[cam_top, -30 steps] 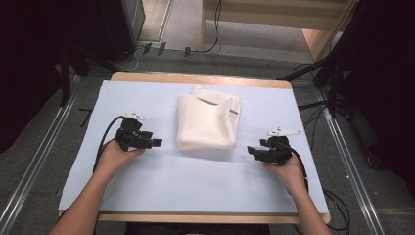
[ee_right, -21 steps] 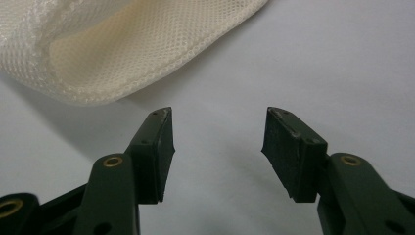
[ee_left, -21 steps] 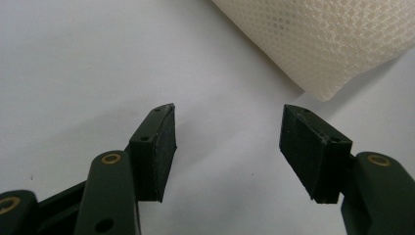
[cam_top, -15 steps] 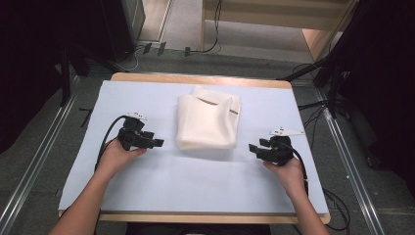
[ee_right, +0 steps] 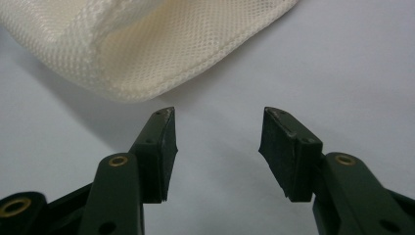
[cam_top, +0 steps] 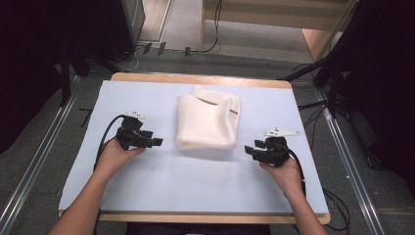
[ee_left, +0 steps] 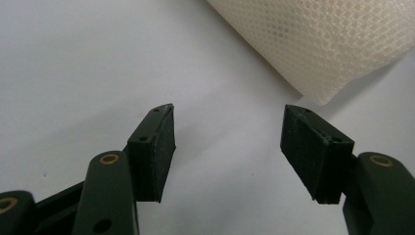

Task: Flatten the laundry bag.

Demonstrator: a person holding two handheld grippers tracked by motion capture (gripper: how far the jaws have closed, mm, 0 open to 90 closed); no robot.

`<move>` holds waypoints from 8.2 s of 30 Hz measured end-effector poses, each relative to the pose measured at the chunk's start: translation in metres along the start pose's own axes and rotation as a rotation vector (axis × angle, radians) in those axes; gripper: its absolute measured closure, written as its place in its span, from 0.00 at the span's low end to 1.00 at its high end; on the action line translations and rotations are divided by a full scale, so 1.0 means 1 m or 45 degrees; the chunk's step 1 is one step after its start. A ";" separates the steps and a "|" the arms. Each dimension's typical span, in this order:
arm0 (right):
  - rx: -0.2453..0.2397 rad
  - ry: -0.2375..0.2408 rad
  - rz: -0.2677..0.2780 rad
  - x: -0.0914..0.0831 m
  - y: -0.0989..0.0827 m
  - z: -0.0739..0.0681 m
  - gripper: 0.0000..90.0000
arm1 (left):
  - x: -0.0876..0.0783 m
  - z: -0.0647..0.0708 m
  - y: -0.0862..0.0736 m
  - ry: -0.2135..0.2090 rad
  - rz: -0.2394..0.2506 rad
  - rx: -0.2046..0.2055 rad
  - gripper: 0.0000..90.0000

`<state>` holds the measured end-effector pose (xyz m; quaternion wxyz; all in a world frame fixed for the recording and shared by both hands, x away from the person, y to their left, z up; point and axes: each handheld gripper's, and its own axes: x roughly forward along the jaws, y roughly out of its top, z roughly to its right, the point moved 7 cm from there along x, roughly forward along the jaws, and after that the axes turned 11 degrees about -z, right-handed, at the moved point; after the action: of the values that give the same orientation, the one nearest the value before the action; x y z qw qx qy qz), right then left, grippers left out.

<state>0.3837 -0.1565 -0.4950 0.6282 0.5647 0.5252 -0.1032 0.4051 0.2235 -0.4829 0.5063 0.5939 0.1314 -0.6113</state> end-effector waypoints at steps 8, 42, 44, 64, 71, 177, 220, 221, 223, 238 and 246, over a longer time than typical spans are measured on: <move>-0.028 0.025 -0.035 -0.003 -0.002 -0.023 0.54 | -0.005 0.000 0.001 -0.010 0.018 -0.026 0.42; -0.217 0.128 0.168 -0.001 0.075 -0.075 0.93 | -0.024 0.005 -0.005 0.013 0.114 -0.046 0.43; -0.230 0.135 0.169 0.002 0.078 -0.078 0.94 | -0.025 0.005 -0.006 0.015 0.119 -0.050 0.43; -0.322 0.237 0.080 0.070 0.091 -0.143 0.97 | -0.035 0.001 -0.011 0.030 0.156 -0.075 0.43; -0.366 0.269 0.054 0.088 0.087 -0.169 0.97 | -0.043 0.003 -0.009 0.028 0.175 -0.083 0.43; -0.274 0.318 -0.077 0.008 -0.011 -0.147 0.95 | -0.038 -0.012 0.006 0.098 0.213 -0.163 0.93; 0.128 0.172 0.130 0.029 0.067 -0.031 0.34 | 0.008 0.018 0.024 0.092 0.060 0.018 0.92; 0.135 0.179 0.128 0.033 0.069 -0.031 0.41 | 0.008 0.017 0.024 0.093 0.060 0.017 0.92; 0.142 0.181 0.112 0.038 0.071 -0.032 0.64 | 0.007 0.017 0.022 0.090 0.064 0.007 0.92; -0.024 0.217 0.023 -0.015 0.031 -0.052 0.97 | -0.016 0.004 0.013 0.067 0.136 -0.073 0.92; -0.053 0.155 0.045 -0.048 0.000 -0.047 0.97 | -0.033 0.001 0.004 0.020 0.175 -0.111 0.90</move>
<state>0.3380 -0.1406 -0.4490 0.6083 0.5659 0.5546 -0.0466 0.4005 0.2363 -0.4531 0.5713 0.5837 0.1208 -0.5642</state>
